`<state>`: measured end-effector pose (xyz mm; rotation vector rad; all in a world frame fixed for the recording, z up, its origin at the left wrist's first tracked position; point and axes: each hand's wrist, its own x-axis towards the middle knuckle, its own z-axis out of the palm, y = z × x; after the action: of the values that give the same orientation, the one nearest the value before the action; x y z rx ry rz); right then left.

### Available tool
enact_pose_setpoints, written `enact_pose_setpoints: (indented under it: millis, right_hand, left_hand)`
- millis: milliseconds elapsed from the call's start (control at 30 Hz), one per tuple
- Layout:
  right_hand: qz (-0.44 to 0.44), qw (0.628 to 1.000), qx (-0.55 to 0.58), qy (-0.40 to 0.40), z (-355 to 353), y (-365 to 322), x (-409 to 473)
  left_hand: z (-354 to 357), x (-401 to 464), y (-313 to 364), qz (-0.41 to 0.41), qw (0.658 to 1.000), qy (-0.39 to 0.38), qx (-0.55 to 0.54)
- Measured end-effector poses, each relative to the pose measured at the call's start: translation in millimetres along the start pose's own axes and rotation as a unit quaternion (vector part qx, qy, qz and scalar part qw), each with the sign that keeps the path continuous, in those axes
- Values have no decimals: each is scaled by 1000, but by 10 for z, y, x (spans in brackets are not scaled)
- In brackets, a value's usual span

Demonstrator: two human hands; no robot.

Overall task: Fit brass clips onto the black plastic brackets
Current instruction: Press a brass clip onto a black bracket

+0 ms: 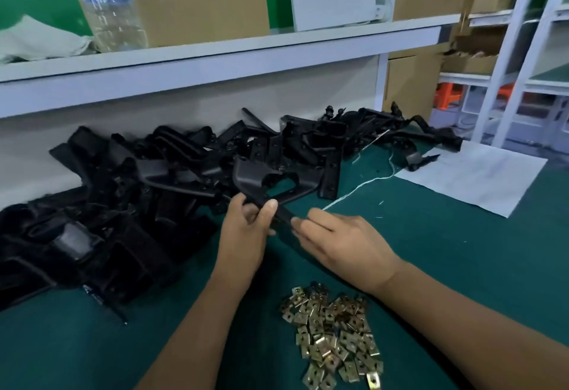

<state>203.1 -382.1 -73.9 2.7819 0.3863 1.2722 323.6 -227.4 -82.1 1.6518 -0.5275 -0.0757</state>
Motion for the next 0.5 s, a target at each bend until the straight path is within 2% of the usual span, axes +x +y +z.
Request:
enact_pose_setpoints:
  millis: [67,167,200,267,333,400,467,500]
  right_hand:
    - [104,982,145,-55,-92,-58,-30]
    - [269,912,308,-41,-218,-33,-126]
    - [300,889,342,-49,-249,0,-173]
    - [307,860,388,-125,-320,31,-270]
    - [278,848,402,-204,-355,-8,-329]
    - [266,853,384,-231,-347,-54,-317]
    - [264,861,369,-229,-329,-100,-273]
    - [258,862,371,-228,-323,-122,-261]
  left_hand:
    - [-91,24,-38,-16,998,15,-65]
    - [-173,32,-41,-52,974,40,-217]
    - [-185,38,-29,-58,964,45,-257]
    - [-167,37,-17,-50,962,54,-263]
    - [-141,9,-11,-25,972,60,-224]
    - [-109,-44,4,38,989,47,-132]
    - [-65,-77,38,98,994,28,34]
    - [-41,-90,59,115,983,22,140]
